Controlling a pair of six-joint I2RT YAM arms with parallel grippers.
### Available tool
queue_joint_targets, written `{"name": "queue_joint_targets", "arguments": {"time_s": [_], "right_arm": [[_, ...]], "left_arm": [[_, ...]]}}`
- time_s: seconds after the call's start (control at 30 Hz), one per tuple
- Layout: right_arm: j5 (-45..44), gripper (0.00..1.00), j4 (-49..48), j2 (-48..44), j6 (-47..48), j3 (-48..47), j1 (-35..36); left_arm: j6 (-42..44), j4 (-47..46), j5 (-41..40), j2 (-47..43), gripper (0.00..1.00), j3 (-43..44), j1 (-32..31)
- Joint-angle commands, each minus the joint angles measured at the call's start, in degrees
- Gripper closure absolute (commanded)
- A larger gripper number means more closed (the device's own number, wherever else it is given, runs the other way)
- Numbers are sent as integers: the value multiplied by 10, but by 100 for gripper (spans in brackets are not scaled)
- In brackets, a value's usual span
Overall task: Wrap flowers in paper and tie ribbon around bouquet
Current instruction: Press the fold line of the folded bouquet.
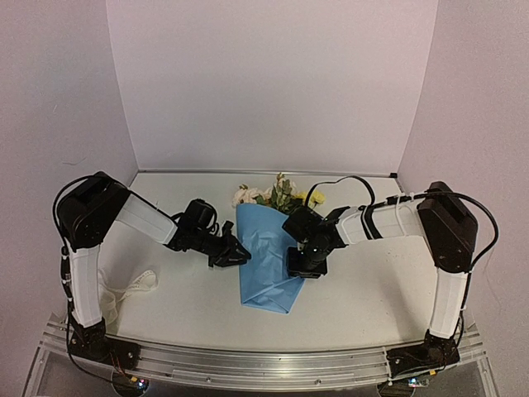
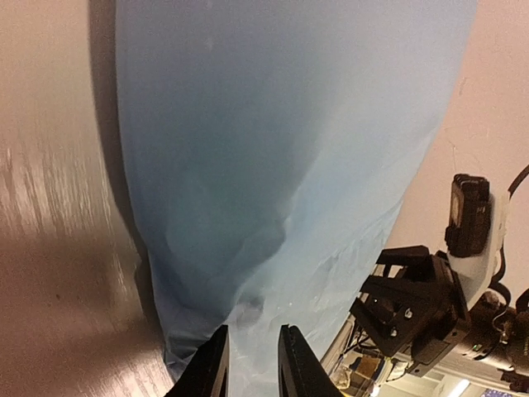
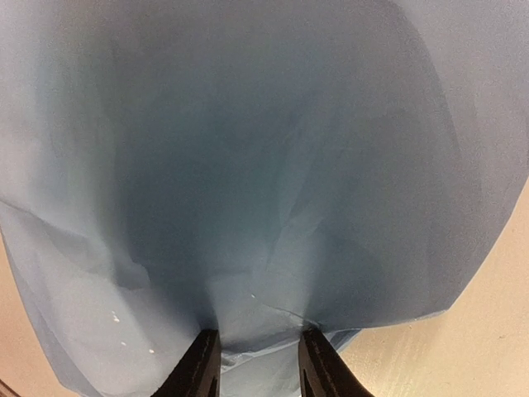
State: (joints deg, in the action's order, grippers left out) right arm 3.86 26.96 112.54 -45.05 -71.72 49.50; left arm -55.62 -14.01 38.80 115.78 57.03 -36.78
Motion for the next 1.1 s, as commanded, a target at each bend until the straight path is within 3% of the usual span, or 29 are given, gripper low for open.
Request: {"name": "queue_joint_targets", "arguments": {"time_s": [0.0, 0.6, 1.07], "right_arm": [[-10, 66, 7, 22, 6, -9, -1], [-10, 66, 7, 29, 10, -7, -1], [-9, 66, 8, 36, 12, -10, -1]], "left_arm": [[-19, -13, -36, 27, 78, 41, 19], [-41, -20, -28, 99, 78, 139, 74], [-17, -52, 13, 85, 78, 203, 77]]}}
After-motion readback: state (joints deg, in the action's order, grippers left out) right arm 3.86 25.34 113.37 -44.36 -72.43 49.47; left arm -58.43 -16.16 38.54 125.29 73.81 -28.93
